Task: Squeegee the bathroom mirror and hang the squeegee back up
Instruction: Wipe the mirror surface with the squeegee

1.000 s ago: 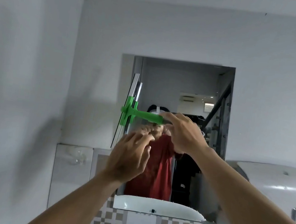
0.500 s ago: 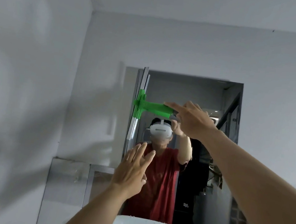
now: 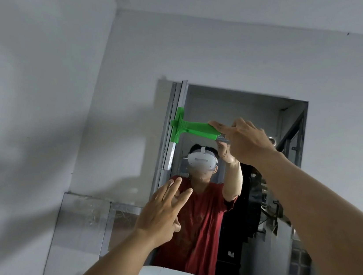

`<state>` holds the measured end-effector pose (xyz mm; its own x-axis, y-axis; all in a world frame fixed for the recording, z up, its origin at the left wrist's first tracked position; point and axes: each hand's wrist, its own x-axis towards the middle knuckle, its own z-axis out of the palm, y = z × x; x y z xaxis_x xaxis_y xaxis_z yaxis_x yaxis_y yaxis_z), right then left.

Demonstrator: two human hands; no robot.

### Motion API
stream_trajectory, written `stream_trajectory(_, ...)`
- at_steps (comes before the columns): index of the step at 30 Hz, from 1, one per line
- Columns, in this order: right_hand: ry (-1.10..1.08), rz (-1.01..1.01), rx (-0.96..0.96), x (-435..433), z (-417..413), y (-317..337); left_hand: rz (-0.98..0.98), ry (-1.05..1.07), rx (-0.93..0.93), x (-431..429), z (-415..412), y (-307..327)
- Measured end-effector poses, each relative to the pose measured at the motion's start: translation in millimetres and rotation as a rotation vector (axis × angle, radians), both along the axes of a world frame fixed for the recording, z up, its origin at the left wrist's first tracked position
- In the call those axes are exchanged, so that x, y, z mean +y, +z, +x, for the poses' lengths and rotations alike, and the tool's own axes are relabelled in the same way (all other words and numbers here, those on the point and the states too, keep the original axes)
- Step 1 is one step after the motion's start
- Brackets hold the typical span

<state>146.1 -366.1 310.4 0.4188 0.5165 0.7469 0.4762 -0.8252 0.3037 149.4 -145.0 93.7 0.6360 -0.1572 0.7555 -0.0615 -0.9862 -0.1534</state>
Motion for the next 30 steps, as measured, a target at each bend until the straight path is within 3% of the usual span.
stream_trajectory(14,-0.015,0.12,0.023,-58.2,14.2,-19.0,-0.015,0.027,0.031,-3.8,-0.8,2.4)
stream_trajectory(30,-0.05,0.548,0.048,-106.8,18.2,-82.7,-0.031,-0.048,-0.064,0.2,0.4,-3.2)
